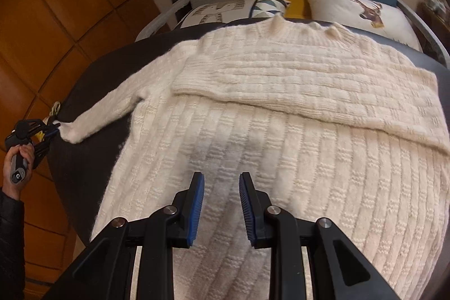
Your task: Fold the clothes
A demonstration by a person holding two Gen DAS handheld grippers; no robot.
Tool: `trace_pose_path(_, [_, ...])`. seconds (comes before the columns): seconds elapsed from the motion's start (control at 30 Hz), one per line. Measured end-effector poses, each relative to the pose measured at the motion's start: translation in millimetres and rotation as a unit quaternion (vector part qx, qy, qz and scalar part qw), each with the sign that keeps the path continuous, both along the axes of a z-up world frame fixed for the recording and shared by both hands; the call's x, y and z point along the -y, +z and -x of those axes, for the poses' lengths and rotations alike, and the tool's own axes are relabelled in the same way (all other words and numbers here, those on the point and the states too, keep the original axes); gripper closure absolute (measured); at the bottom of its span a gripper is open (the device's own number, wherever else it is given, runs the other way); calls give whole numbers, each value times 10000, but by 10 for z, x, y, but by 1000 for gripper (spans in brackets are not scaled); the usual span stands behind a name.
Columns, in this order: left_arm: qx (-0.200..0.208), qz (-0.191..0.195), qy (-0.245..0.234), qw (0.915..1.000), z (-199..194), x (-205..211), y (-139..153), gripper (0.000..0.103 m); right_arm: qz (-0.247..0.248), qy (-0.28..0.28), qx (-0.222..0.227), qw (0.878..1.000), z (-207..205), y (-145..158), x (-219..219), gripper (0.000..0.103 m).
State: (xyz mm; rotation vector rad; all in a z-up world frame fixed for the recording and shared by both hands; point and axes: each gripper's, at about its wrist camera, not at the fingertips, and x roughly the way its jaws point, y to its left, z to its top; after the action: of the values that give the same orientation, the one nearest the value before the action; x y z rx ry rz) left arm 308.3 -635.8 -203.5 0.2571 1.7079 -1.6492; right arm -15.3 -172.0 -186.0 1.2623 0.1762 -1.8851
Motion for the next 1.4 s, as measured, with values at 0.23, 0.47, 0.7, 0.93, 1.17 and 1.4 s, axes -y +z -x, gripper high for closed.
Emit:
trace_pose_path(0.23, [-381,1038,-1336,9848,1165,-439,780,98,256,-664,293,9970,234,4,-445,78])
trace_pose_path(0.47, [-486,1418,-2601,9539,2494,-1087,1109,98,332,-947,290,9945,373,37,-813,78])
trace_pose_path(0.7, [-102,1396,-3686,9190,3419,-1874,927,98,430,-1191,324,9914,513,43,-1084,78])
trace_pose_path(0.93, [266,1337,-4309,8920,3468,-2620,708,98,1216,-900,622,9865,685,151,-977,78])
trace_pose_path(1.17, [723,1325,-4948,8558,3702,-2667,702,95,1571,-494,946,9818,763,133,-416,78])
trace_pose_path(1.4, [298,1121,-4835,8676,3527,-2454,743,85,1682,-624,1349,9745,755,7,-258,78])
